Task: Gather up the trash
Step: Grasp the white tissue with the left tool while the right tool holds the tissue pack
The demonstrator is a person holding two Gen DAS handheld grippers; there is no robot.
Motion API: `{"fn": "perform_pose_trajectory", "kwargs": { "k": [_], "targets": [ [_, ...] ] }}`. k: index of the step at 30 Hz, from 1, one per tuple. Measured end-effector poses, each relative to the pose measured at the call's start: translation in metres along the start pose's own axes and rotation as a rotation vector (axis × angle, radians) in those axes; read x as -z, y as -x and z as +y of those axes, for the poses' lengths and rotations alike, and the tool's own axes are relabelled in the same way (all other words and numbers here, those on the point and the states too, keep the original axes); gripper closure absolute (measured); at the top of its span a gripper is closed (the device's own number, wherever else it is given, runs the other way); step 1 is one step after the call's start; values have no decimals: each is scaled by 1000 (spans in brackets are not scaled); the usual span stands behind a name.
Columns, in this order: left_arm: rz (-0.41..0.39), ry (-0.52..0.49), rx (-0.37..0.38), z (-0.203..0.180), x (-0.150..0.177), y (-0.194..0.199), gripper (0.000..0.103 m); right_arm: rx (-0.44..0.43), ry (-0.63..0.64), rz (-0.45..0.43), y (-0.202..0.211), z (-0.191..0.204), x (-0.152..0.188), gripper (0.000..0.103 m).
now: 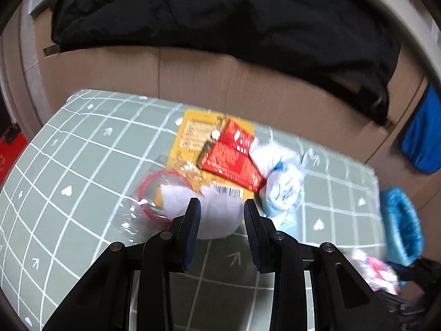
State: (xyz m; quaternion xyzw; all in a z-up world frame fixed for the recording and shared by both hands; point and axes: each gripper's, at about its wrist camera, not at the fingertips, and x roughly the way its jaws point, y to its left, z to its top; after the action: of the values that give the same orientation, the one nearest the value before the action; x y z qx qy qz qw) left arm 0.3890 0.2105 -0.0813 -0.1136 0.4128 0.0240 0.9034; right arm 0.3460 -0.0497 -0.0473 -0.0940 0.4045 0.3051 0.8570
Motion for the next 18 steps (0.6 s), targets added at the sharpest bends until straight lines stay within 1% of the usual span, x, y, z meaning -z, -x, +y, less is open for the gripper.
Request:
{"fn": "perform_pose_trajectory", "kwargs": {
  "k": [2, 4, 6, 7, 8, 13, 15, 18],
  "targets": [
    [28, -29, -1, -5, 7, -11, 69, -5, 1, 3, 1, 0, 3, 64],
    [51, -36, 0, -5, 13, -18, 69, -4, -1, 3, 2, -1, 4, 64],
    [22, -39, -9, -5, 15, -14, 71, -5, -9, 5, 2, -3, 5, 64],
    [12, -28, -14, -3, 15, -10, 79, -5, -17, 4, 3, -4, 5, 63],
    [5, -20, -10, -2, 16, -6, 89, -7, -21, 2, 4, -3, 5, 63],
    [-33, -29, -3, -2, 16, 18, 91, -9, -28, -18, 11, 0, 7, 63],
    [-50, -17, 16, -2, 18, 33, 91, -10, -34, -26, 14, 2, 7, 63],
    [-82, -5, 25, -3, 23, 59, 91, -15, -33, -52, 21, 8, 7, 63]
  ]
}}
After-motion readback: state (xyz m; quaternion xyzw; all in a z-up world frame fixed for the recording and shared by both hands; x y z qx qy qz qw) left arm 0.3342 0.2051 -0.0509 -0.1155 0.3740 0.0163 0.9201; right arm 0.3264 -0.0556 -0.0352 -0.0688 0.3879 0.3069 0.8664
